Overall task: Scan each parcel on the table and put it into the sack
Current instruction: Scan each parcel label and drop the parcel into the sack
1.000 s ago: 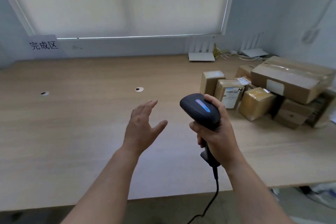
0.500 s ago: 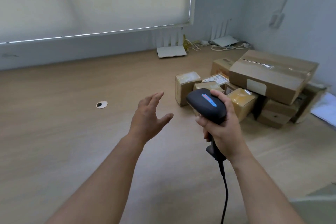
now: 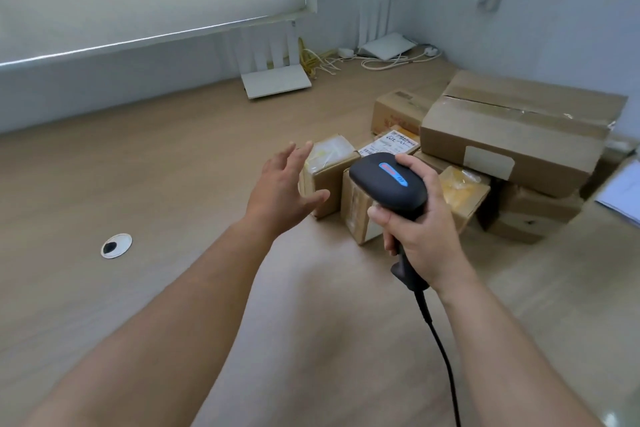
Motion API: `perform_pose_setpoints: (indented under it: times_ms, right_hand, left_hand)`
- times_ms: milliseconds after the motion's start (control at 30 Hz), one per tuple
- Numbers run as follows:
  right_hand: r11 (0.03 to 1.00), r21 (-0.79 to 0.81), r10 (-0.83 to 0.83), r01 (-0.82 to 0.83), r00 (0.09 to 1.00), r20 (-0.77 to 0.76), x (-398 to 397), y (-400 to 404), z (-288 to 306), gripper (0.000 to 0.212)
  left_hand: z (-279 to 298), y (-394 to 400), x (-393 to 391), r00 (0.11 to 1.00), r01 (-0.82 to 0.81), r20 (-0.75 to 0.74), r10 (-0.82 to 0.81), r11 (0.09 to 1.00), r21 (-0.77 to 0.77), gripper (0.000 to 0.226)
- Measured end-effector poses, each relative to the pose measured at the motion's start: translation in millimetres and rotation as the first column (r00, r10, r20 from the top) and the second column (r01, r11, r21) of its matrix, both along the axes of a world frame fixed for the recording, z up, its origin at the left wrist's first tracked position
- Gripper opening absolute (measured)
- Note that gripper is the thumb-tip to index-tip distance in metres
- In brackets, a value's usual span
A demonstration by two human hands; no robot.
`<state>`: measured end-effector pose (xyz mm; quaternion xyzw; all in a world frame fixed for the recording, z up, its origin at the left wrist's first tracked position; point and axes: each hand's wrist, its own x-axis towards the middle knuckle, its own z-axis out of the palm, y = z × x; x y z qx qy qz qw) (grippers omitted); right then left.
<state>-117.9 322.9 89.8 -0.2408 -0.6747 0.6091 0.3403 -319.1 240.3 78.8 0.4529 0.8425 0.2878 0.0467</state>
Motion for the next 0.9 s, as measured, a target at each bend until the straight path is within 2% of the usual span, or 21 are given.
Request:
perform_pose_setpoints:
  times_ms: [233, 367, 500, 900]
  right_hand:
    - [0.999, -0.002, -0.051, 0.051, 0.997, 0.063, -20, 24, -20, 0.068]
    - [0.998, -0.001, -0.062, 0.063, 0.994, 0.092, -27, 27, -29, 0.068]
    - [0.999, -0.026, -0.03, 0.032, 0.994, 0.102, -28, 21, -31, 0.068]
    - [0.993, -0.056, 0.105, -0.103, 0.994, 0.036, 14, -24, -16, 0.068]
  left_hand:
    - [-28, 58, -39, 0.998, 0.021, 0.056, -0.014, 0.992, -0.125, 0.093]
    - [-42, 65, -47, 0.997, 0.014, 0.072, -0.004, 0.989, -0.145, 0.081]
    - [-47, 51, -43, 0.997, -0.035, 0.07, 0.039, 0.998, -0.055, 0.065]
    - [-30, -43, 20, 0.959, -0.26, 0.111, 0.259, 0.966, -0.006, 0.069]
